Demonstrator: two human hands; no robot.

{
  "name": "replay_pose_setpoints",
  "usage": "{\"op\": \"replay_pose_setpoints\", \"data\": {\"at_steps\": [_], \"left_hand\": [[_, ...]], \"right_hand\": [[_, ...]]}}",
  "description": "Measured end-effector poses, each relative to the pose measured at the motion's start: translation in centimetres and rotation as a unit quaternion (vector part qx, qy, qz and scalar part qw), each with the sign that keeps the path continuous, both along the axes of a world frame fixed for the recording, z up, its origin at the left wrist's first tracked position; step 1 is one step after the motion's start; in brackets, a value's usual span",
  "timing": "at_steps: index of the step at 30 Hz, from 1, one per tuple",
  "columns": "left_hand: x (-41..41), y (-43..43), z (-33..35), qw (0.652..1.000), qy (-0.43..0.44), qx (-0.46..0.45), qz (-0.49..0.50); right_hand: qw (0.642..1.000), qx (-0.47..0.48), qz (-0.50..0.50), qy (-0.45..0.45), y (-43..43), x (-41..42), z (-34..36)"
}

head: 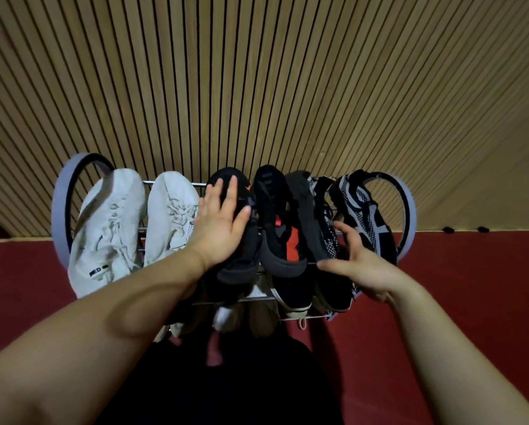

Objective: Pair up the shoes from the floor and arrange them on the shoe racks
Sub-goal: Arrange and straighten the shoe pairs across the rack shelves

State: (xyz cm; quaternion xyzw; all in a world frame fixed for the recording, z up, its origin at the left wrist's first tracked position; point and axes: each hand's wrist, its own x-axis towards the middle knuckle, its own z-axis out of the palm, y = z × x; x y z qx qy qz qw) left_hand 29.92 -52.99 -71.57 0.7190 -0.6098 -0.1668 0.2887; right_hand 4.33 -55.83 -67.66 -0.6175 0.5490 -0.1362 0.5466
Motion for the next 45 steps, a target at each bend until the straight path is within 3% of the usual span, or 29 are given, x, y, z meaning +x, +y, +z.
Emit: {"op": "replay_pose_setpoints", "data": {"at_steps": [3, 5, 12, 14, 16, 19, 21, 23, 27, 32, 38, 42, 45], "left_hand": [[0.6, -0.4, 0.2, 0.985, -0.102, 0.128, -0.063], [0.7, -0.6, 0.1, 0.961, -0.169, 0.191, -0.108], [0.5, 0.6, -0.8, 0.949, -0.257, 0.167, -0.077], [0.7, 0.8, -0.9, 0.966, -0.211, 0.137, -0.059], [1.4, 0.7, -0.7, 0.991, -0.075, 0.104, -0.021], [2.6, 0.9, -0.5, 0.988, 0.143, 0.050, 0.017], [2.7, 1.4, -0.5, 0.978, 0.206, 0.025, 0.015], [2.6, 1.6, -0.6, 0.978, 0.206, 0.019, 0.007], [2.5, 1.6, -0.9, 0.982, 0.186, 0.019, 0.009], [2.4, 1.7, -0.7, 0.984, 0.177, 0.037, 0.009], [2.6, 2.1, -0.9, 0.976, 0.215, 0.032, 0.003], [2.7, 2.3, -0.8, 0.976, 0.217, 0.033, -0.005], [2.5, 2.3, -0.5, 0.988, 0.142, 0.049, -0.019]], "right_hand": [[0.997, 0.058, -0.025, -0.039, -1.3, 1.8, -0.1], [0.999, 0.026, -0.032, -0.003, -2.0, 3.2, -0.1], [0.996, -0.050, -0.070, -0.001, -3.0, 4.5, -0.6], [0.995, -0.086, -0.052, 0.007, -3.4, 3.5, -0.4], [0.986, -0.149, 0.021, 0.066, -3.7, 2.2, 0.2], [0.944, -0.238, 0.170, 0.150, -3.6, 1.6, 1.3], [0.896, -0.279, 0.265, 0.222, -3.6, 2.2, 2.0], [0.867, -0.282, 0.307, 0.274, -4.2, 3.0, 2.4], [0.906, -0.197, 0.267, 0.263, -5.2, 6.0, 2.3], [0.868, -0.286, 0.237, 0.330, -4.6, 9.6, 1.6], [0.783, -0.382, 0.385, 0.305, -6.8, 8.1, 5.3], [0.780, -0.350, 0.430, 0.291, -8.5, 7.8, 6.4], [0.780, -0.313, 0.452, 0.299, -8.4, 9.0, 5.4]]}}
